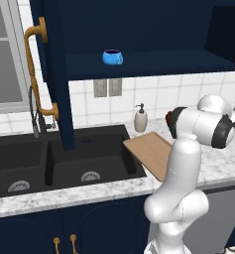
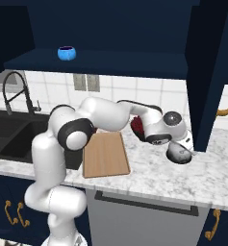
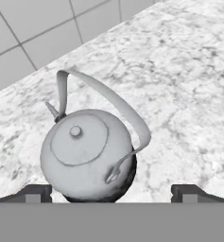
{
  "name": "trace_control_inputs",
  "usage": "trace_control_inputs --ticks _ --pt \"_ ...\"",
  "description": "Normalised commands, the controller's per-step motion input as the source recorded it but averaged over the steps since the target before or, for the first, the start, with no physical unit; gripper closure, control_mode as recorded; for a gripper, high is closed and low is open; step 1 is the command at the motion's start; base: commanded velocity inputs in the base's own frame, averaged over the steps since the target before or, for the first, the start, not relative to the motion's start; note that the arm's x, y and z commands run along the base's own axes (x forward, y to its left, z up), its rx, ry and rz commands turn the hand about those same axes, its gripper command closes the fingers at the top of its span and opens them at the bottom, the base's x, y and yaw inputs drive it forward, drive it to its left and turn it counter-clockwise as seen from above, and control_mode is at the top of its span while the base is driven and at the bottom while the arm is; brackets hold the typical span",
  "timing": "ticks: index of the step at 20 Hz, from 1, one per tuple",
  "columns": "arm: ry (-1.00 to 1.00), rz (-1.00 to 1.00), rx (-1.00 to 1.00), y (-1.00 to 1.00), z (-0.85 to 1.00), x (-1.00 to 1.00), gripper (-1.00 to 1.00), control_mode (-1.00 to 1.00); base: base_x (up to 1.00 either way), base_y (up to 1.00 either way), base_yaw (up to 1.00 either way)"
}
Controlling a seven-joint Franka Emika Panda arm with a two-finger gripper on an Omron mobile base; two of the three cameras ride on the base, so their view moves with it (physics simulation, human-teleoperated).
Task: Pick the kettle from the counter and place it on the tray. Then pick the mug from the cabinet and place it on the tray. Then close the cabinet doors.
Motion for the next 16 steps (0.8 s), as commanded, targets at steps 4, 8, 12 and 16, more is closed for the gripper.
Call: trace_control_inputs --ticks 4,8,12,16 --pt "0.00 0.00 0.00 -0.26 -0.15 0.16 -1.00 -1.00 0.00 0.00 0.00" --pt "0.01 -0.02 0.00 -0.17 -0.22 0.14 -1.00 -1.00 0.00 0.00 0.00" --pt "0.00 0.00 0.00 -0.03 -0.02 0.26 -1.00 -1.00 0.00 0.00 0.00" --pt "0.00 0.00 0.00 0.00 -0.01 0.34 -1.00 -1.00 0.00 0.00 0.00"
